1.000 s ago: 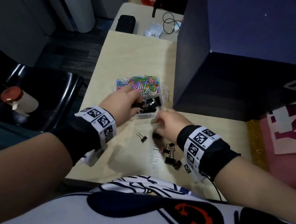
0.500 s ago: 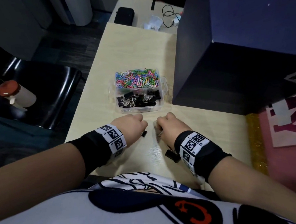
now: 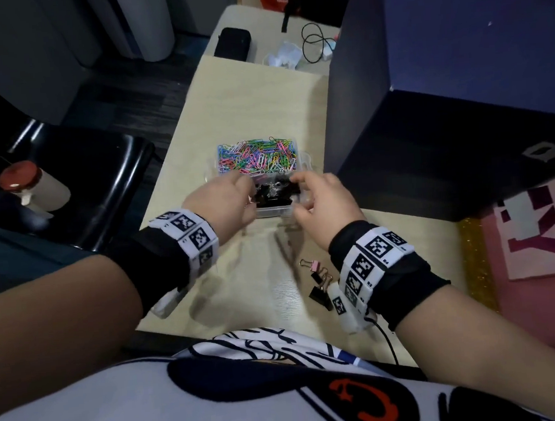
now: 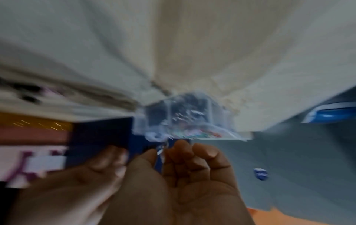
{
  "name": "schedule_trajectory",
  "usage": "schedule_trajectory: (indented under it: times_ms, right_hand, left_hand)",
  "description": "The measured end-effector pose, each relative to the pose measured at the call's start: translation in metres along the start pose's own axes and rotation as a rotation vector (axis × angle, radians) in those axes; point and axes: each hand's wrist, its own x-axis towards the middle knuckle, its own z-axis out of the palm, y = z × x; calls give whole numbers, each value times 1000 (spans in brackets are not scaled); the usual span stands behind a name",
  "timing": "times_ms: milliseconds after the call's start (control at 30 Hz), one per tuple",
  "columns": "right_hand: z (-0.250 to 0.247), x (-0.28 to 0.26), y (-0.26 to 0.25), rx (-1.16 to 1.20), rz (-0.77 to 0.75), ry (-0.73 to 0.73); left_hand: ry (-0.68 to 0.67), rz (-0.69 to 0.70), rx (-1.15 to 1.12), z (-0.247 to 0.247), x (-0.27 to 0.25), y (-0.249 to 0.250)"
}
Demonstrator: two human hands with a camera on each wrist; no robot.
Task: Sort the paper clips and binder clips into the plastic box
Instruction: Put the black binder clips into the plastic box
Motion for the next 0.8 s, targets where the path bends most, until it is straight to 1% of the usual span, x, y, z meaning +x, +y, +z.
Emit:
schedule_trajectory:
  times_ms: [67,133,200,233,300,333,367,400,467,500,567,633,700,800]
  right_hand:
    - [-5,-2,6,-184,96,-149]
    - [-9,-7,19,-329,278,-308]
    - [-9,-16,31,-434,441,-459]
    - [-6,-21,35,-496,462,-541]
    - [1,-27,42,-619,405,-700]
    - [4,-32,43,-656,388,-755]
    - [10,-35,49,-658,387,-773]
    - [13,-39,54,-649,388,-773]
    - [16,-47,57,-550,437,-671]
    - [17,-49,59,-497,465,-610]
    - [16,-51,60,-430,470,-541]
    - [13,-50,59,-409,421,-492]
    - [12,-48,59,-380,345,-428]
    - [12,-47,57,-354,279,-319]
  left_hand:
    - [32,-55,-37,-5,5,-5]
    - [22,5,-15,-4,5,1]
    - [-33,109,38,3,2,16]
    - [-72,152,51,9,0,25]
    - [-152,232,48,21,-3,43]
    - [-192,282,50,28,-3,50]
    - [-235,336,63,36,-2,57]
    - [-282,382,87,42,-2,63]
    - [-363,446,159,54,-1,71]
    - [-388,470,194,57,-1,73]
    - [-401,495,231,60,0,75]
    - [-384,477,213,60,2,74]
    - [-369,429,198,58,4,67]
    - [-347,370,238,57,6,49]
